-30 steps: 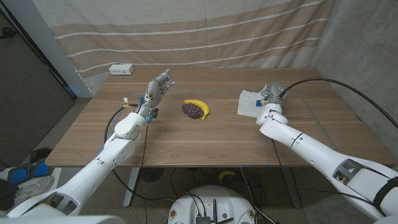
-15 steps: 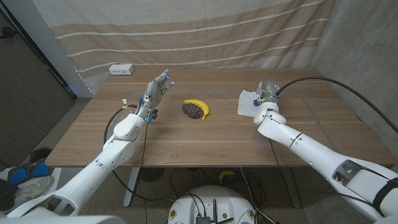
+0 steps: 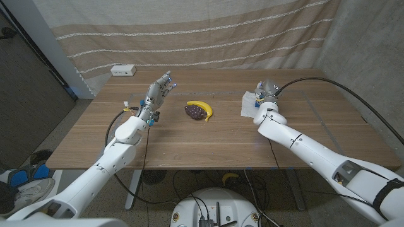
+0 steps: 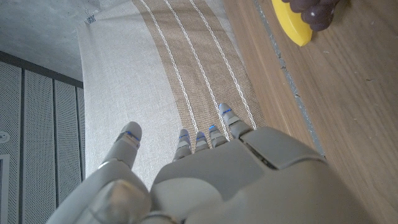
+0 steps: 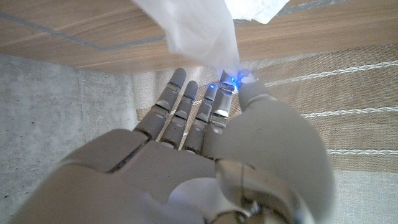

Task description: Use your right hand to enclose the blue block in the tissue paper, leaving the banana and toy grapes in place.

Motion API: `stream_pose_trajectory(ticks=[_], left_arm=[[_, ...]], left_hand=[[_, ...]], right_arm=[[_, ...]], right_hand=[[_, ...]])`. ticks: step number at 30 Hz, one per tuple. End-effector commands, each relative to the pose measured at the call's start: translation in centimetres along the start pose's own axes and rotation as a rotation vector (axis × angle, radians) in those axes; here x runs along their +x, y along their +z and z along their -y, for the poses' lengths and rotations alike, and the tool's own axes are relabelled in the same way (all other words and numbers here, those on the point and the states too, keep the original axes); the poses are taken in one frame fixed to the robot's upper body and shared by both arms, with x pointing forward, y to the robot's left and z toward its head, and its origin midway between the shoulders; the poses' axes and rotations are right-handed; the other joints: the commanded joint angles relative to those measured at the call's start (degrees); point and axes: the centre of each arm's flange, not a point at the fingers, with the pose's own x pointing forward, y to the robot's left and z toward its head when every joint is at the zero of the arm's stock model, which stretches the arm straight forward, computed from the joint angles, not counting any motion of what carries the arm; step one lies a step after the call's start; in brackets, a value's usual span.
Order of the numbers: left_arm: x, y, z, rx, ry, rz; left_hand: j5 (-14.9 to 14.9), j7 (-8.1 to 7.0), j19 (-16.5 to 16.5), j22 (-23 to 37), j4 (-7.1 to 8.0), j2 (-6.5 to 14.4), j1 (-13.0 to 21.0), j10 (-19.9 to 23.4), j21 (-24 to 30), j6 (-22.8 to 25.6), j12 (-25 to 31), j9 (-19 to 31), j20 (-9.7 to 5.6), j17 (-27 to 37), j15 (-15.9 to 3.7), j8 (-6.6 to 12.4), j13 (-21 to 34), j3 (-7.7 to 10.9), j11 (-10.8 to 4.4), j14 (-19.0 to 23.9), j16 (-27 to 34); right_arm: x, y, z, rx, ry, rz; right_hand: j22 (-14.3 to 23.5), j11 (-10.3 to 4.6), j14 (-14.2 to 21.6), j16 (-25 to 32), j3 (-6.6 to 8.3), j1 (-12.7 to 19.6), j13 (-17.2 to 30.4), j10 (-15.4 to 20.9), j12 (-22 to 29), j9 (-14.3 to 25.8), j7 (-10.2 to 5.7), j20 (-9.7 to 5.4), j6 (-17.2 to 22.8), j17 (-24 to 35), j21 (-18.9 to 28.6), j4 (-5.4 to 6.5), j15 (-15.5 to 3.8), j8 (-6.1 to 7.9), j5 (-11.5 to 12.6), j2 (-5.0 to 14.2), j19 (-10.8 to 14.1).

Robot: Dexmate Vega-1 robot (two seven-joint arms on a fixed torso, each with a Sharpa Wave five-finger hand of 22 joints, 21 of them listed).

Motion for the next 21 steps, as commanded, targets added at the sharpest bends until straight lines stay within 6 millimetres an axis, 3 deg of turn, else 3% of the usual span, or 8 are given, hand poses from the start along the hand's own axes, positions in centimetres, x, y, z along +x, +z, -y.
stream_pose_trajectory(ticks=[1,9,13,21], left_arm=[[-0.2,-0.1,-0.3,-0.003,0.011,-0.003],[-0.1,-0.3,-0.4,-0.005,0.007,-0.006],[0.0,-0.4,-0.5,-0.011,0.010,-0.009],[0.0,-0.6,-0.6,-0.013,0.010,-0.009]], left_hand=[[0.0,0.12,0.6,0.3,-0.39,2.4,0.6,-0.1,0.0,0.2,0.2,0.3,0.07,0.0,-0.01,0.07,0.3,0.04,0.34,-0.4,0.0],[0.0,0.23,0.6,0.3,-0.46,2.5,0.6,-0.1,-0.1,0.2,0.2,0.3,0.08,0.0,0.08,0.07,0.3,-0.01,0.30,-0.5,-0.1],[0.0,0.22,0.6,0.3,-0.49,2.5,0.7,-0.1,-0.1,0.2,0.2,0.3,0.08,0.0,0.07,0.06,0.3,-0.03,0.31,-0.5,-0.1],[0.0,0.23,0.7,0.3,-0.56,2.6,0.8,-0.2,-0.2,0.2,0.2,0.3,0.10,0.0,0.11,0.07,0.3,-0.04,0.44,-0.5,-0.1]], right_arm=[[0.1,1.4,-1.3,-0.010,0.036,0.009],[0.1,1.8,-2.0,-0.013,0.073,0.015],[0.0,2.0,-2.5,-0.011,0.103,0.024],[0.0,2.2,-3.1,-0.003,0.163,0.038]], right_hand=[[0.1,-0.19,0.4,0.0,0.23,-0.5,0.2,0.2,0.0,0.4,-0.11,0.20,-0.1,0.3,0.3,0.12,-8.13,0.35,0.4,0.04,0.0],[0.1,0.02,0.1,0.3,-0.16,-1.3,0.3,-0.7,-0.4,0.7,-1.31,0.40,-0.9,0.9,0.5,0.62,-7.56,0.30,0.5,0.10,0.0],[0.1,0.36,-0.2,0.5,-0.65,-3.1,0.5,-1.1,-0.7,0.2,-1.35,0.64,-1.1,1.3,0.5,1.58,-6.81,-0.03,0.5,0.47,-0.3],[0.1,2.17,-1.1,0.3,-2.13,-8.7,1.0,-2.1,-1.2,-1.6,-1.30,1.28,-5.8,2.2,0.7,3.55,-5.55,-2.93,0.7,0.94,-1.0]])
